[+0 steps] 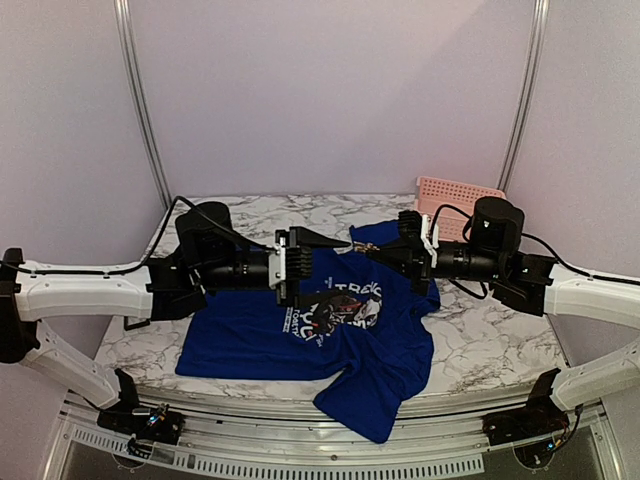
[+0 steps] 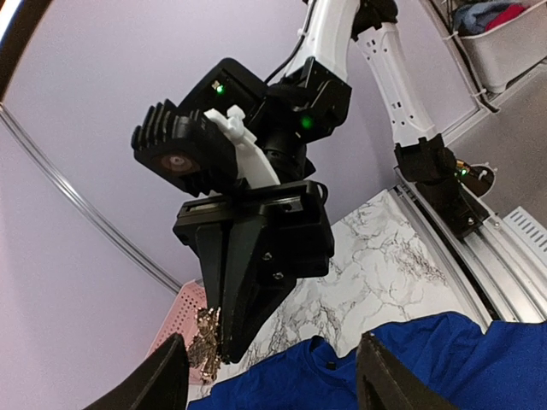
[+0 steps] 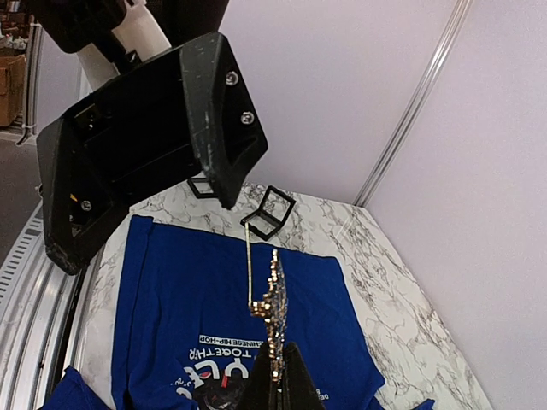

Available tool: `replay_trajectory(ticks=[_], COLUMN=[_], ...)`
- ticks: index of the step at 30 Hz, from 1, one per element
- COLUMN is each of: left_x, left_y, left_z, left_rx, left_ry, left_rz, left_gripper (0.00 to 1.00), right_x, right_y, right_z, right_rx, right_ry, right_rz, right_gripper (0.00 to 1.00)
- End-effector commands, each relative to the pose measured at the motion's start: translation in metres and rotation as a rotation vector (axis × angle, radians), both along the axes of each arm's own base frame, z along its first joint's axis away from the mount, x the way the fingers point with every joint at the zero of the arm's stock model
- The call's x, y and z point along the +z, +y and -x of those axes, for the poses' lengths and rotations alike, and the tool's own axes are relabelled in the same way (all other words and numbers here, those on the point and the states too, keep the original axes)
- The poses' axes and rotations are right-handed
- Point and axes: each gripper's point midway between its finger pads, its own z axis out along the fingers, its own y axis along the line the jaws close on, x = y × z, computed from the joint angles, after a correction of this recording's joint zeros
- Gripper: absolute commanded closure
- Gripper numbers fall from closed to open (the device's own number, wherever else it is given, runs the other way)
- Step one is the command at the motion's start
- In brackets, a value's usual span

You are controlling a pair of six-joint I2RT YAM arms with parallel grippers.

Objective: Pin the brooch onto the clothing
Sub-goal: Open the brooch at the center of the board.

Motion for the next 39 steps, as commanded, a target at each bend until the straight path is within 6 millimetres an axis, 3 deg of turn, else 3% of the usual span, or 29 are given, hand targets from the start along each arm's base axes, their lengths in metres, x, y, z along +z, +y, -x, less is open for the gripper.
replay_trajectory(ticks=[1,11,25,33,39], left_x=[0.003,0.003,-0.015,-0.046,-0.051], left_y=[-0.01,-0.018,-0.016,-0.017,-0.018], left_z=[0.001,-0.006,0.026,0.029,0.037], left_rx=[0.003,0.033,-0.063,-0.082,-0.112], left_ry=[0.001,0.003,-0.096,-0.069,-0.082], left_rz=[-0.006,-0.008,-0.066,-0.189,-0.207], left_gripper=[0.32,0.31,0.42,0.49,0.52], right_x=[0.003,0.002,-0.002,0.0,0.001], right_y=[0.001,0.001,0.001,-0.001,-0.001], right_z=[0.007,0.012,0.009,0.01,0.008], right_rx=[0.029,0.035,0.024,0.016,0.005], right_ry=[0.008,0.004,0.012,0.028,0.037], right_rz=[-0.007,-0.001,0.007,-0.001,-0.002], right_gripper=[1.0,1.0,1.0,1.0,1.0])
